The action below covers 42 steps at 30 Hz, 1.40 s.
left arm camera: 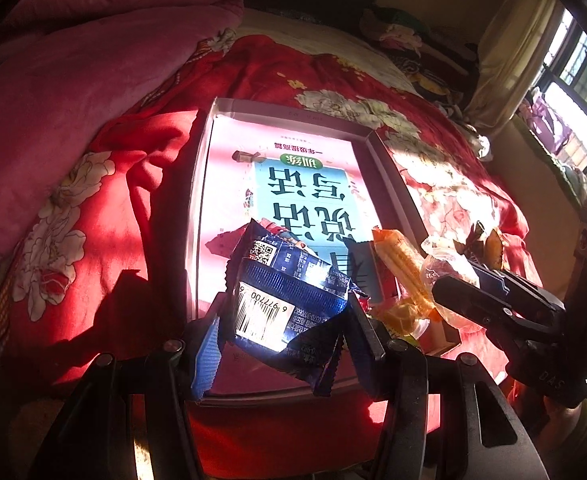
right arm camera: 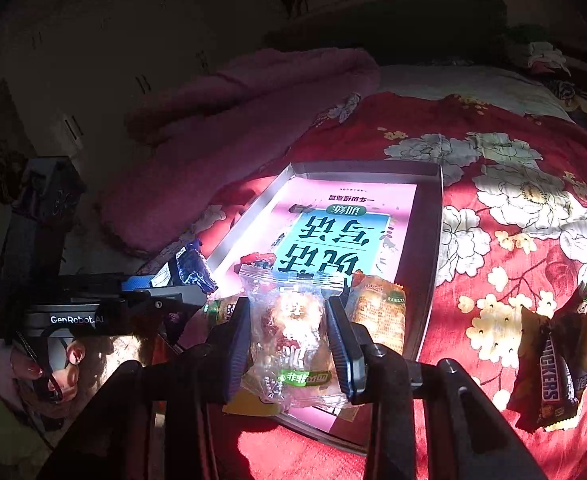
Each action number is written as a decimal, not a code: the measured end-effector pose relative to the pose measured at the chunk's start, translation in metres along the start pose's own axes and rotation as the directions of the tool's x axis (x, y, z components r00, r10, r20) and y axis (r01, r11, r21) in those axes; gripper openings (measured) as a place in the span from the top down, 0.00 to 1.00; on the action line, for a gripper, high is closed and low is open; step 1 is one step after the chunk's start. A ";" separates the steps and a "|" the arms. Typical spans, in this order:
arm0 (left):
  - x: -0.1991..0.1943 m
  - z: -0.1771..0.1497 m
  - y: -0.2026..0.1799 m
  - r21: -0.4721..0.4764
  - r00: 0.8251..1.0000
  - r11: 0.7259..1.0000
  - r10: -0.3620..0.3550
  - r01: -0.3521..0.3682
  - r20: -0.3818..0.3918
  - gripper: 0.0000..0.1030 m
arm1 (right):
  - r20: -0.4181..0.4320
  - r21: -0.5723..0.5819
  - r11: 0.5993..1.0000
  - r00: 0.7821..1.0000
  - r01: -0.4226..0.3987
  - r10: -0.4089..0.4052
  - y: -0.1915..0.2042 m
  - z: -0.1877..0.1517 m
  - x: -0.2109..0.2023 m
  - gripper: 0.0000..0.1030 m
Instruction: Organize snacks
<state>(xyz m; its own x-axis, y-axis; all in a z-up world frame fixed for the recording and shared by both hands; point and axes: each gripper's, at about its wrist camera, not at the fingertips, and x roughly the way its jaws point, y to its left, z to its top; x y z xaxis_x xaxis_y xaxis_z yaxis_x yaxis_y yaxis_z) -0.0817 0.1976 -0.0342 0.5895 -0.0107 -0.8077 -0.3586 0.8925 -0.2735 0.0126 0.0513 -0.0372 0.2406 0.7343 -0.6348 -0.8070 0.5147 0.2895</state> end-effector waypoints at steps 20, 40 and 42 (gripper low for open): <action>0.015 -0.006 -0.017 0.070 0.999 0.998 0.011 -0.009 -0.030 0.44 | -0.057 -0.040 0.999 0.998 -0.005 0.003 0.003 -0.001 0.027 0.63; 0.024 -0.007 -0.023 0.086 0.999 0.996 -0.003 0.006 -0.043 0.44 | -0.038 -0.045 0.999 0.999 0.009 -0.010 0.000 -0.004 0.018 0.58; 0.025 -0.008 -0.023 0.091 0.999 0.996 -0.002 0.006 -0.047 0.44 | -0.034 -0.047 0.999 0.999 0.018 -0.020 0.000 -0.003 0.016 0.57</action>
<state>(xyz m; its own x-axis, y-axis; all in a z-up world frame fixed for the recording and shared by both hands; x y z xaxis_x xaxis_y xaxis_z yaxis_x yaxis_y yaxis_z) -0.0641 0.1731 -0.0518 0.5558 -0.0336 -0.8307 -0.2875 0.9298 -0.2299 0.0146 0.0612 -0.0495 0.2381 0.7086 -0.6642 -0.8270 0.5065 0.2439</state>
